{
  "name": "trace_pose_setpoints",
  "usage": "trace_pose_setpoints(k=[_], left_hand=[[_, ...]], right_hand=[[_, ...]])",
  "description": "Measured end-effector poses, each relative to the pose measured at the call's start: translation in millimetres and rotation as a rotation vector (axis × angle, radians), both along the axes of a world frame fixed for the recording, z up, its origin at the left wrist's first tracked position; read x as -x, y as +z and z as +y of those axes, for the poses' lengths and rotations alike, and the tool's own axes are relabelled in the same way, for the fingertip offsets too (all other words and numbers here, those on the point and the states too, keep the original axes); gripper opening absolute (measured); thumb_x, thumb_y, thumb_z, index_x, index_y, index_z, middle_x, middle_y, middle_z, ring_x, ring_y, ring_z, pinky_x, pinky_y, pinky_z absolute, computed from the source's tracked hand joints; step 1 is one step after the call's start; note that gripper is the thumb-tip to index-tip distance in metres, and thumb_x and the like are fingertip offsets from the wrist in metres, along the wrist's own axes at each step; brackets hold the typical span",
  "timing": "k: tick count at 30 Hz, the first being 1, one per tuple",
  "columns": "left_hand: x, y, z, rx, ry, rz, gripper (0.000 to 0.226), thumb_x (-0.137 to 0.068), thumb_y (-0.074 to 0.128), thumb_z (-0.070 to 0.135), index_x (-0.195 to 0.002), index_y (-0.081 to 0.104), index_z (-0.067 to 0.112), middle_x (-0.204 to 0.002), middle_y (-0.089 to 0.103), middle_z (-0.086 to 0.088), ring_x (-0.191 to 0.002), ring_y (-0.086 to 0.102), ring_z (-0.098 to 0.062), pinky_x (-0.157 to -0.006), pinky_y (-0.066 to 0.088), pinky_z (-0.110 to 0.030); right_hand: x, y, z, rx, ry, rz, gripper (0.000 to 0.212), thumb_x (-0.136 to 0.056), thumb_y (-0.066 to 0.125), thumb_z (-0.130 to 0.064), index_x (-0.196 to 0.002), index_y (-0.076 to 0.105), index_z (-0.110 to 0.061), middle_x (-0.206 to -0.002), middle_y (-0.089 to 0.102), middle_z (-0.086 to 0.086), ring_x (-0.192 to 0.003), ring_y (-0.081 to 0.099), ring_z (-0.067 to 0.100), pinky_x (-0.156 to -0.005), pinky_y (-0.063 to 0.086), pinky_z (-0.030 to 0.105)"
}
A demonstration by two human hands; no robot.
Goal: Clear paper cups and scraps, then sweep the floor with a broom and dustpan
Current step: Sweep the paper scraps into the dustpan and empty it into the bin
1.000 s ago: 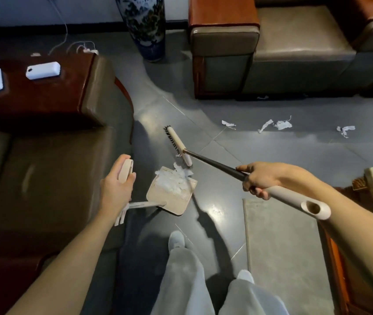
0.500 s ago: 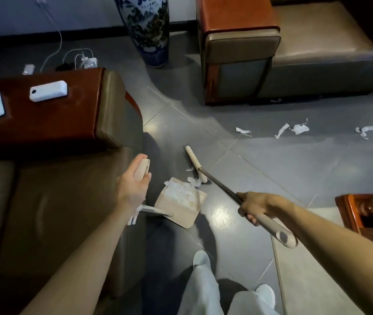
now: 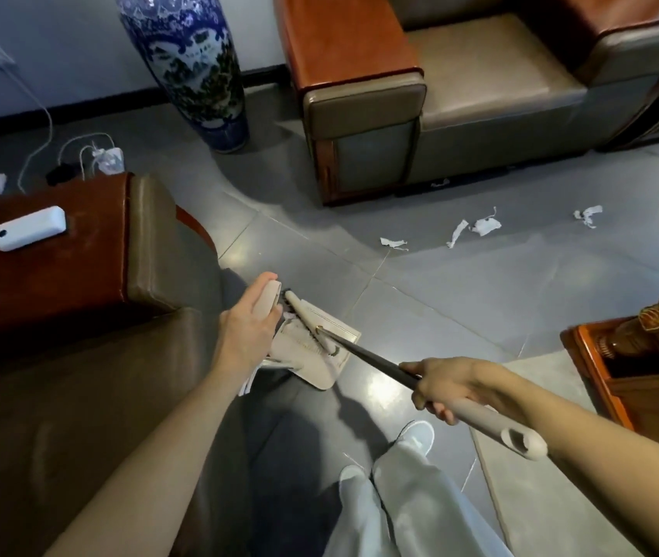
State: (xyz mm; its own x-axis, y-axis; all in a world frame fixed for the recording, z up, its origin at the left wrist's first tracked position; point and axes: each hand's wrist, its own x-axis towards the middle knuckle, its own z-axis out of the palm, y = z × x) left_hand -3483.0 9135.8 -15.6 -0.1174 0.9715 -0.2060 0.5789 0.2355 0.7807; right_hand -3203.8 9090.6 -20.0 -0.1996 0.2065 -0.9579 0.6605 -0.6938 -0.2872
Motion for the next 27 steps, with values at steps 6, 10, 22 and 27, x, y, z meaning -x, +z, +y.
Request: trace_pose_setpoints(k=[6, 10, 22, 27], left_hand=[[-92, 35, 60, -0.117, -0.132, -0.048, 0.049, -0.091, 0.061, 0.022, -0.106, 0.045, 0.066, -0.083, 0.057, 0.041, -0.074, 0.056, -0.004, -0.069, 0.049, -0.022], [-177, 68, 103, -0.156, -0.251, -0.092, 0.057, -0.093, 0.059, 0.024, -0.101, 0.041, 0.078, -0.094, 0.059, 0.028, -0.083, 0.058, -0.001, -0.066, 0.045, -0.014], [-480, 131, 225, -0.303, -0.662, -0.279, 0.04, -0.094, 0.058, 0.02, -0.119, 0.05, 0.051, -0.101, 0.06, 0.008, -0.088, 0.064, -0.023, -0.071, 0.058, -0.043], [-614, 141, 298, -0.3, -0.84, -0.35, 0.047, -0.092, 0.058, 0.022, -0.108, 0.048, 0.064, -0.099, 0.061, 0.006, -0.093, 0.063, -0.033, -0.077, 0.055, -0.057]], right_hand=[[-81, 38, 39, -0.077, -0.125, -0.009, 0.057, -0.09, 0.04, 0.004, -0.138, 0.037, -0.025, -0.037, 0.037, -0.004, -0.029, 0.032, 0.008, -0.035, 0.03, 0.012], [-153, 63, 56, -0.128, -0.265, -0.04, 0.055, -0.091, 0.041, 0.003, -0.133, 0.039, -0.032, -0.037, 0.034, -0.003, -0.029, 0.031, 0.008, -0.035, 0.031, 0.012], [-376, 134, 85, -0.333, -0.763, -0.145, 0.053, -0.092, 0.04, 0.005, -0.141, 0.037, -0.016, -0.041, 0.038, 0.001, -0.029, 0.034, 0.009, -0.034, 0.033, 0.014], [-467, 150, 131, -0.356, -0.953, -0.233, 0.05, -0.093, 0.041, 0.003, -0.137, 0.038, -0.021, -0.047, 0.042, 0.002, -0.028, 0.035, 0.008, -0.033, 0.034, 0.013]])
